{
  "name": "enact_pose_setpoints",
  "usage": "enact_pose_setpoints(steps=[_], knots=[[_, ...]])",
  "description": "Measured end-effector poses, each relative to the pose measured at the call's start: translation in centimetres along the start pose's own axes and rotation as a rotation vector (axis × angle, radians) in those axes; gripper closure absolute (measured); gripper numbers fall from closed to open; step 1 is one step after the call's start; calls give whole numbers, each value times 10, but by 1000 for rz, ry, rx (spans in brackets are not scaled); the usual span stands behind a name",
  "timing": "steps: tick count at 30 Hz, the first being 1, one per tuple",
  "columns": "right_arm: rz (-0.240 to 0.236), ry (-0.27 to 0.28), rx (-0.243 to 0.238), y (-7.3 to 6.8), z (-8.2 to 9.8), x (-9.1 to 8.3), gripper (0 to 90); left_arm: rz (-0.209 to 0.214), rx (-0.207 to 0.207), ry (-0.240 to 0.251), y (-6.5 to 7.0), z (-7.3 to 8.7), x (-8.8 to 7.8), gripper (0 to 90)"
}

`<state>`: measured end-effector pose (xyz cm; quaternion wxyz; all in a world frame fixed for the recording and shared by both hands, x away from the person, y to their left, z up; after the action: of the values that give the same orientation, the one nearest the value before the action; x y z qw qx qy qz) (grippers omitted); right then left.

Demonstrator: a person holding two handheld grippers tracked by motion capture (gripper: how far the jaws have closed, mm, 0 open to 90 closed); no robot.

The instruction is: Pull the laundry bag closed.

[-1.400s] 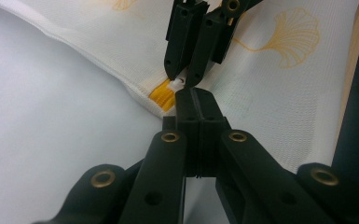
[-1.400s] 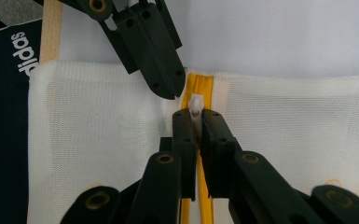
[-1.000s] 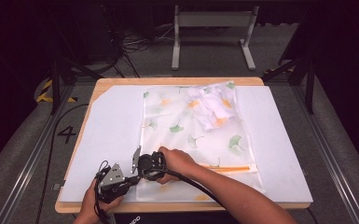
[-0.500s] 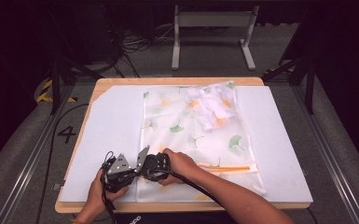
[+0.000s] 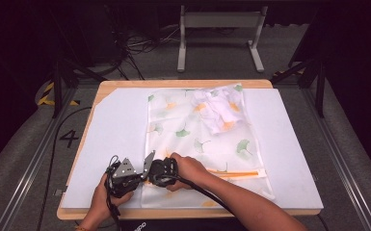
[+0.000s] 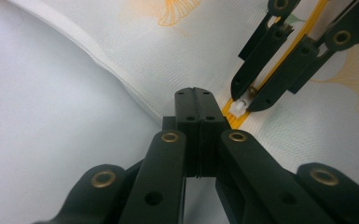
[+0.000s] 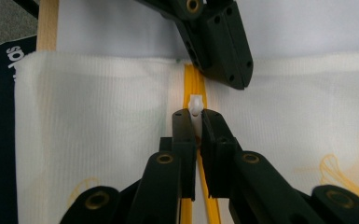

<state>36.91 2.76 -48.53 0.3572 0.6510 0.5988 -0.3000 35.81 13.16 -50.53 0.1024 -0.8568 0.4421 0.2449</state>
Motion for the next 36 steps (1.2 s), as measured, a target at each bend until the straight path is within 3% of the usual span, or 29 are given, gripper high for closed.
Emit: enact_pose_setpoints(steps=[13, 36], knots=[[7, 2, 21, 2, 19, -14, 845, -8, 7, 0, 0, 0, 1, 900], [54, -23, 83, 4, 72, -53, 845, -7, 3, -1, 0, 0, 1, 900]])
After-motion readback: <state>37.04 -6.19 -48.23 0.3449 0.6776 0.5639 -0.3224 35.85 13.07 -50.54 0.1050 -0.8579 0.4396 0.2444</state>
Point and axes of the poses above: each handheld gripper's, and its own axes: x roughly forward along the jaws, z roughly out of its underside, y roughly to its right, the point moved 7 cm from there along x, roughly forward along the jaws, and after that the axes turned 11 degrees about y, right-handed, at the moved point
